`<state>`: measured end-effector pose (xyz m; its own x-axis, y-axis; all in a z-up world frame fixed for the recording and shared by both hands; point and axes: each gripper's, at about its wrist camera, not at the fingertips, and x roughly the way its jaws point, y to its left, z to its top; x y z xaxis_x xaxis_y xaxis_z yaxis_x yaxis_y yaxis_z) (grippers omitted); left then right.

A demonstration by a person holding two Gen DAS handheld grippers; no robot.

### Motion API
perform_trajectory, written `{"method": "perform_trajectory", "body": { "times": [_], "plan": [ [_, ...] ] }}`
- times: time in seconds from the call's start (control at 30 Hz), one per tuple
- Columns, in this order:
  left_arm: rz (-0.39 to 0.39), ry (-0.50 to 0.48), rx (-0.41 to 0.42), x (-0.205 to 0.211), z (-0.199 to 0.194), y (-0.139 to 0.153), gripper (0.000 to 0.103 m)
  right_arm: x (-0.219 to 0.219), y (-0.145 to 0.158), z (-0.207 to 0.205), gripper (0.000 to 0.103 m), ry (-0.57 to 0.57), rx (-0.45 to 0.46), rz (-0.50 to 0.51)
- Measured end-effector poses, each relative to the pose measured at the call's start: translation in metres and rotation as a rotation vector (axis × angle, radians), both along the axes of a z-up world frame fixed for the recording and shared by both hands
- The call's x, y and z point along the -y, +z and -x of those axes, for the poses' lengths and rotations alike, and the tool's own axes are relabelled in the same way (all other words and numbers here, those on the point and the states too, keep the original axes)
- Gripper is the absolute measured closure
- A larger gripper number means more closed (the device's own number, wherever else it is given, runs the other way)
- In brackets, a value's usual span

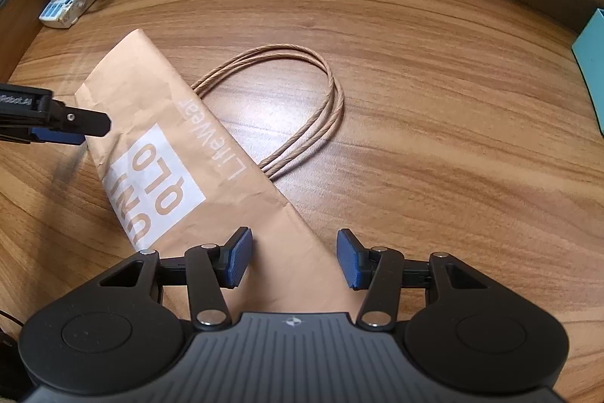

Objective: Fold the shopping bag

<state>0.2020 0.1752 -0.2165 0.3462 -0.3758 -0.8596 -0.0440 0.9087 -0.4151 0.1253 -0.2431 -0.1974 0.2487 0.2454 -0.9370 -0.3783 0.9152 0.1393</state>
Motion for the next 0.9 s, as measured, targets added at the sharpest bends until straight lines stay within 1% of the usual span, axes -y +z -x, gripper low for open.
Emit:
{"method": "perform_trajectory", "body": {
  "times": [0.07,0.13,0.17,0.3,0.4,0.5,0.63,0.73,0.8,0.9],
  "plan": [
    [-0.007,-0.017,0.009,0.006,0.003,0.001,0.038,0.005,-0.001,0.0,0.043,-0.03,-0.013,-0.015],
    [-0.026,-0.033,0.0,0.01,0.005,0.0,0.037,0.009,-0.002,-0.001,0.041,-0.05,-0.023,-0.027],
    [-0.022,-0.03,-0.006,0.011,0.006,-0.002,0.037,0.011,-0.002,0.0,0.04,-0.065,-0.028,-0.033],
    [0.011,0.006,-0.04,0.003,0.011,-0.011,0.037,0.013,-0.004,0.005,0.038,-0.092,-0.028,-0.041],
    [0.042,0.037,-0.042,-0.007,0.016,-0.014,0.035,0.013,-0.005,0.008,0.036,-0.102,-0.018,-0.039],
    [0.05,0.048,-0.033,-0.012,0.019,-0.017,0.034,0.013,-0.005,0.011,0.035,-0.112,-0.011,-0.039],
    [0.071,0.061,-0.005,-0.018,0.021,-0.017,0.029,0.013,-0.006,0.01,0.035,-0.119,-0.008,-0.037],
    [0.118,0.063,-0.002,-0.02,0.017,-0.02,0.027,0.01,-0.007,0.007,0.035,-0.121,-0.009,-0.035],
    [0.148,0.071,0.0,-0.021,0.015,-0.021,0.023,0.01,-0.008,0.006,0.034,-0.118,-0.01,-0.033],
    [0.158,0.076,0.023,-0.02,0.016,-0.02,0.022,0.01,-0.008,0.006,0.033,-0.107,-0.012,-0.036]
  ]
}}
